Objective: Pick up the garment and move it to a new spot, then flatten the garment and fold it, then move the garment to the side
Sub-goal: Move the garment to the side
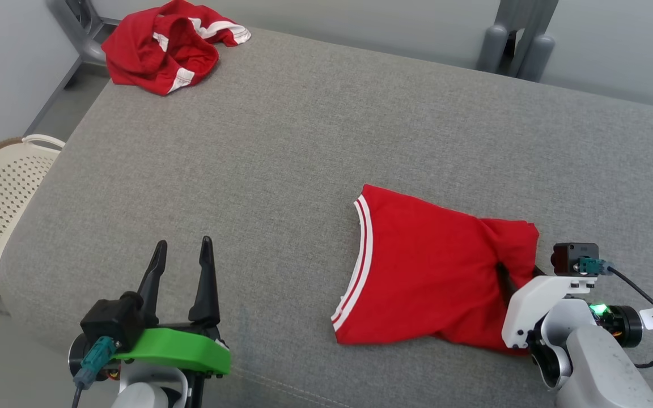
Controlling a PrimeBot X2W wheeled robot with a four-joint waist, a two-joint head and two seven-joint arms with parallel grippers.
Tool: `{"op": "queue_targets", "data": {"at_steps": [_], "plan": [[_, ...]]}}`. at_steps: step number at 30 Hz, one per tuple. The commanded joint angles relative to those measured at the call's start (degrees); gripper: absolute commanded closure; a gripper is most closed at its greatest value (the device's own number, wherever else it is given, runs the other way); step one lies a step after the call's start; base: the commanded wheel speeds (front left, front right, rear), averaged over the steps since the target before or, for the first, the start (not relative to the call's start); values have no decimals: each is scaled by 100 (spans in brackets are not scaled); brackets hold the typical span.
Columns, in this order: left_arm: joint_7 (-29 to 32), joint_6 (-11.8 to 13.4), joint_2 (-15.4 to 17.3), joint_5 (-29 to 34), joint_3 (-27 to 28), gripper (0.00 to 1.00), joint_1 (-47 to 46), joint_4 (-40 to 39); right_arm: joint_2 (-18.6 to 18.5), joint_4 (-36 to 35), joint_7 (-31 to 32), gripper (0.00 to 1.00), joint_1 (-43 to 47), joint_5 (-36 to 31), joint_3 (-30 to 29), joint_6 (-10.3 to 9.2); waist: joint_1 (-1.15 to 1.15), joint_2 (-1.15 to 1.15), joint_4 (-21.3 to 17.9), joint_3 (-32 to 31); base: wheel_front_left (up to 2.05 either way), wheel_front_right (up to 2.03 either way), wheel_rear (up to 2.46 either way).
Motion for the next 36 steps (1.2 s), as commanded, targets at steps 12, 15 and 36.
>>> {"op": "queue_targets", "data": {"at_steps": [12,15,36], "plan": [[52,66,89,51,-52,0,7,-208,-8,-384,-326,100,-500,-405,-334,-2,0,0,-1044,234,0,0,0],[60,68,108,94,-78,0,-97,-265,-83,-625,-260,100,-627,-574,-559,-2,0,0,-1540,372,0,0,0],[407,3,335,392,-356,0,-907,-429,-47,-1065,-322,100,-1228,-647,-1322,-2,0,0,-3546,1208,0,0,0]]}}
